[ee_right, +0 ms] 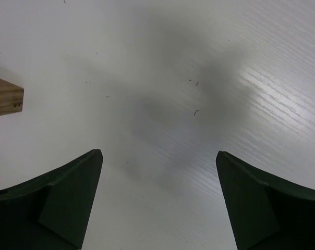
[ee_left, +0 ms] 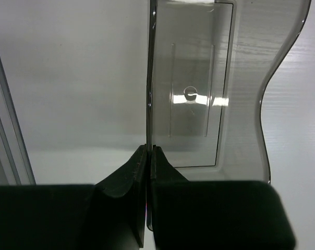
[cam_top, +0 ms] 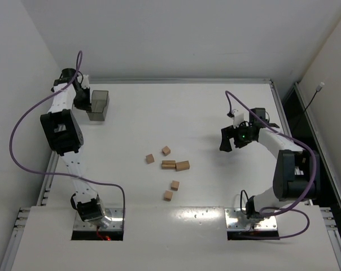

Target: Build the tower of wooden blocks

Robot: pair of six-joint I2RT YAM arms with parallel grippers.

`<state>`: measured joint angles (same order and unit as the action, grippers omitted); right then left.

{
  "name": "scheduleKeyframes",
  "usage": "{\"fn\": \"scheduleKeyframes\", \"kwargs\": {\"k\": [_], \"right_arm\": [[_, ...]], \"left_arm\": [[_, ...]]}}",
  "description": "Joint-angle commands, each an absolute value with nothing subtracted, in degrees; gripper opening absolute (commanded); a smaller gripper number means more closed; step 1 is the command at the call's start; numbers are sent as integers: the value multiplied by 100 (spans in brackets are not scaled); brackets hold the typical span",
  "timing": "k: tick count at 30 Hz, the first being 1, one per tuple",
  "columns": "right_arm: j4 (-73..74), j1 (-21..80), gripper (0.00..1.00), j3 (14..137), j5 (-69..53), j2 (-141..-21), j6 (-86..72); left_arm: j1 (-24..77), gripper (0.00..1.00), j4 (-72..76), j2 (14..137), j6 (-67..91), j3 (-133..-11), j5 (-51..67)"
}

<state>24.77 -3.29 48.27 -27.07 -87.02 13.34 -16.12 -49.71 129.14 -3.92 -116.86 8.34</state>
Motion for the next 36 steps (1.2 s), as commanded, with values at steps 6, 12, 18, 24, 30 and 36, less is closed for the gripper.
{"fn": "scheduleKeyframes", "kwargs": {"k": [6, 12, 18, 24, 30, 36], "right_arm": [[2479, -316, 86, 5211, -2892, -8842, 1424], [2479, -316, 86, 5212, -2892, -8842, 1424], [2531, -316, 86, 5264, -2892, -8851, 1424], [2531, -316, 86, 5317, -2892, -8798, 1424], [2531, -316, 86, 5265, -2944, -8684, 1424], [2531, -316, 86, 5265, -2997, -8455, 1424]], "left_arm": [[-1714, 0, -4456, 13130, -809, -11927, 730], [-1714, 4, -4456, 13359, -801, -12032, 493], [-1714, 20, -4535, 13526, -554, -12111, 448], [-1714, 82, -4569, 13201, -291, -11997, 387], [-1714, 92, -4745, 12394, -53, -12102, 360], [-1644, 98, -5098, 11428, 324, -12341, 1160]]}}
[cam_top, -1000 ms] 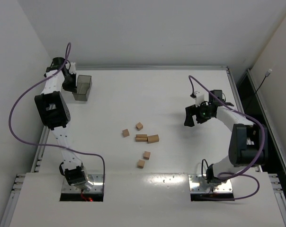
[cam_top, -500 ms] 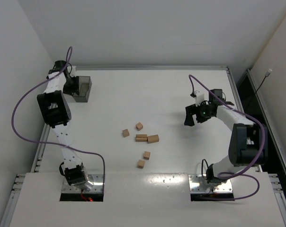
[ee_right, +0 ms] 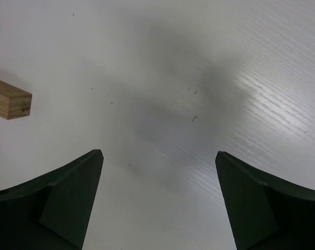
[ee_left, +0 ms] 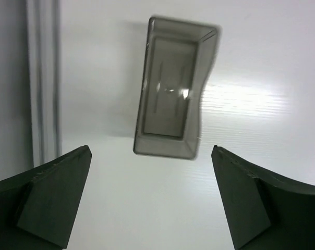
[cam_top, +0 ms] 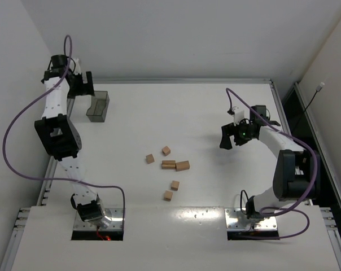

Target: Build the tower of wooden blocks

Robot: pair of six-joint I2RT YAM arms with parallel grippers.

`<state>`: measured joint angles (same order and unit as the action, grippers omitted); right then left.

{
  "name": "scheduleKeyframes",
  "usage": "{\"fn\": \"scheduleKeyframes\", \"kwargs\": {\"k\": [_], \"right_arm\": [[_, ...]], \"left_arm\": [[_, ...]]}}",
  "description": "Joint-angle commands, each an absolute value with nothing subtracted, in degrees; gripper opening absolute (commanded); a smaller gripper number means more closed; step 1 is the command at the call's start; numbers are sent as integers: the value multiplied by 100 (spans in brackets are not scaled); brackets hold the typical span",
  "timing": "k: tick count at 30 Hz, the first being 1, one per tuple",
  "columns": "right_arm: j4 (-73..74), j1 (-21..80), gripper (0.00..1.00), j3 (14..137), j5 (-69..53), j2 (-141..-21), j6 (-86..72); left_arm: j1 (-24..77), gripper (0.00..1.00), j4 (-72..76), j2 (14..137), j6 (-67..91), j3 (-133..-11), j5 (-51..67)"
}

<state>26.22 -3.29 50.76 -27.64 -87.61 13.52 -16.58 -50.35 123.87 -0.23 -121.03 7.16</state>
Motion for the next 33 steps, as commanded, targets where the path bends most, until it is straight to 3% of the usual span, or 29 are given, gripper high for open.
{"fn": "scheduleKeyframes", "kwargs": {"k": [1, 4, 8, 15, 18, 24, 33], "right_arm": [[2531, -316, 86, 5212, -2997, -8394, 1424], [2531, -316, 86, 5107, -2997, -8201, 1424], [2584, -316, 86, 4966, -2997, -7902, 1608], [2760, -264, 86, 4519, -2944, -7191, 2126], [2979, -264, 85, 4360, -3015, -6805, 2529], [3418, 719, 82, 4394, -3059, -6232, 3294], [3929, 3415, 74, 5396, -2005, -7548, 3814]], "left_arm": [[-1513, 100, -4889, 10904, 273, -12061, 1221], [-987, 100, -5017, 10215, -402, -11743, 1241], [698, 97, -5791, 9520, -1781, -11061, 1238], [2633, 97, -5301, 8394, -1758, -8715, 1301], [3040, 93, -4931, 8147, -1758, -7966, 1073], [2559, 90, -4054, 7709, -1073, -7164, 1230], [836, 98, -3762, 7769, -202, -7049, 1379]]}}
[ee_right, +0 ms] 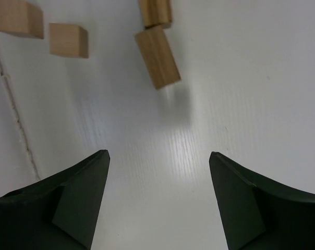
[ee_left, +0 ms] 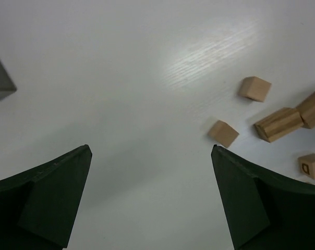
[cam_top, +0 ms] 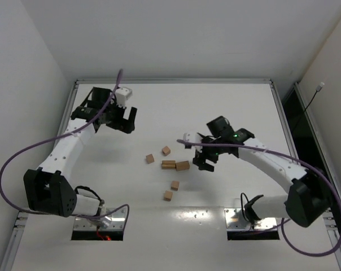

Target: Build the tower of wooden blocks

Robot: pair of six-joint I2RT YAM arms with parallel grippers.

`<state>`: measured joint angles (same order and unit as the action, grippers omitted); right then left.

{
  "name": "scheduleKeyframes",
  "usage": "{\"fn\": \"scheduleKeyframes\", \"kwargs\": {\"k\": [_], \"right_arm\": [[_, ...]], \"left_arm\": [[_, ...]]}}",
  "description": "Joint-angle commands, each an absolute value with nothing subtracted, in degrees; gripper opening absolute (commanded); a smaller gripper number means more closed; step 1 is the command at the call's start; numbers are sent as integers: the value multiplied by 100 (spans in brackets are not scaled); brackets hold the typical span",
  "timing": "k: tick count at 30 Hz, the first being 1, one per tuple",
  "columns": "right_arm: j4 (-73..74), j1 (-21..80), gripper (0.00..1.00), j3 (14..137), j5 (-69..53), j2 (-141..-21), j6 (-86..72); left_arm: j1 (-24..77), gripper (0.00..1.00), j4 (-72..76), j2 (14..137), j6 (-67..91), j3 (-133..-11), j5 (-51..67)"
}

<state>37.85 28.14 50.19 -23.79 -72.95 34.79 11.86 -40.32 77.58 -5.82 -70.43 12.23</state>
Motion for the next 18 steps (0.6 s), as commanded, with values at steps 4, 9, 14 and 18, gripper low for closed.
{"fn": "scheduleKeyframes", "kwargs": {"k": [4, 9, 14, 18], "right_arm": [[3666, 4033, 69, 5599, -1618, -8208, 3937], [3665, 4438, 57, 5818, -1617, -8937, 4095], [3323, 4491, 54, 5871, -1485, -9377, 4096], [3190, 4491, 54, 5985, -1284, -9659, 4096]], "left_arm": [[168, 98, -3954, 7874, -141, -7049, 1924], [-394, 98, -4087, 8016, -141, -7154, 2224], [-580, 98, -4140, 8199, -193, -7269, 2426], [-580, 98, -4192, 8314, -246, -7321, 2426]]}}
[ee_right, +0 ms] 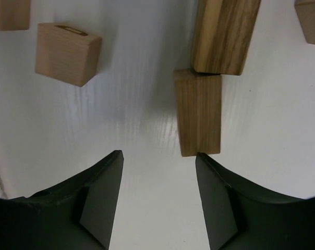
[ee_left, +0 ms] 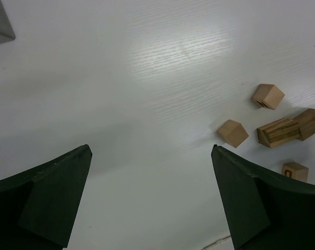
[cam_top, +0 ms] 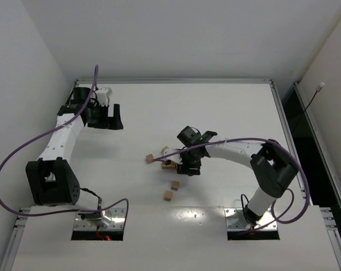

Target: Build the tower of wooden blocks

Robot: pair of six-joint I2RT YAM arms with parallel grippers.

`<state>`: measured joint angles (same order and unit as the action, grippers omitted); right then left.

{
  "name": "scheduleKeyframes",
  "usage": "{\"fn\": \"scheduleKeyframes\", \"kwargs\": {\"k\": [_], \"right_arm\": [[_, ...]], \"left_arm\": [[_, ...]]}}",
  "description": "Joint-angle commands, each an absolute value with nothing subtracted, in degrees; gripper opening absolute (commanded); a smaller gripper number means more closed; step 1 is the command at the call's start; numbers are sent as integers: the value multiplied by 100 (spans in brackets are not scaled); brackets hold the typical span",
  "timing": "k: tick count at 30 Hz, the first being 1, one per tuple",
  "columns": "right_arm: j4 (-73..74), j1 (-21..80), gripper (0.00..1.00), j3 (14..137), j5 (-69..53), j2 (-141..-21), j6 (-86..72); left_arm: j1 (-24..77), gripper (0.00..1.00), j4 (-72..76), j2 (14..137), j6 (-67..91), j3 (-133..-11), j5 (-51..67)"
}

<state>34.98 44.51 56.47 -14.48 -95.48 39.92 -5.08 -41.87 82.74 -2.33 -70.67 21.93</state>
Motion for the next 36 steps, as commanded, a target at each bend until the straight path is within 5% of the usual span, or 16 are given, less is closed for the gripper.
{"fn": "scheduleKeyframes", "kwargs": {"k": [1, 18, 22, 23, 26, 32, 36], "right_arm": [[3190, 4491, 54, 5985, -1214, -9720, 4096], [3305, 4772, 54, 6469, -940, -10485, 4262], [3357, 4772, 27, 6469, -888, -10547, 4263], [3357, 4772, 12, 6469, -888, -10547, 4263], [3357, 4772, 0, 6407, -835, -10460, 4263], [2875, 4107, 0, 6162, -2017, -9451, 3534], [2356, 3543, 0, 5968, -3039, -8896, 3006]], "left_arm": [[-580, 98, -4192, 8314, -246, -7321, 2426], [-632, 98, -4192, 8534, -299, -7269, 2479], [-685, 98, -4192, 8657, -299, -7269, 2479], [-686, 98, -4192, 8657, -299, -7269, 2531], [-738, 98, -4192, 8657, -413, -7269, 2802], [-809, 95, -4499, 7981, -1580, -6830, 5214], [-414, 95, -4369, 7585, -1661, -6592, 5747]]}}
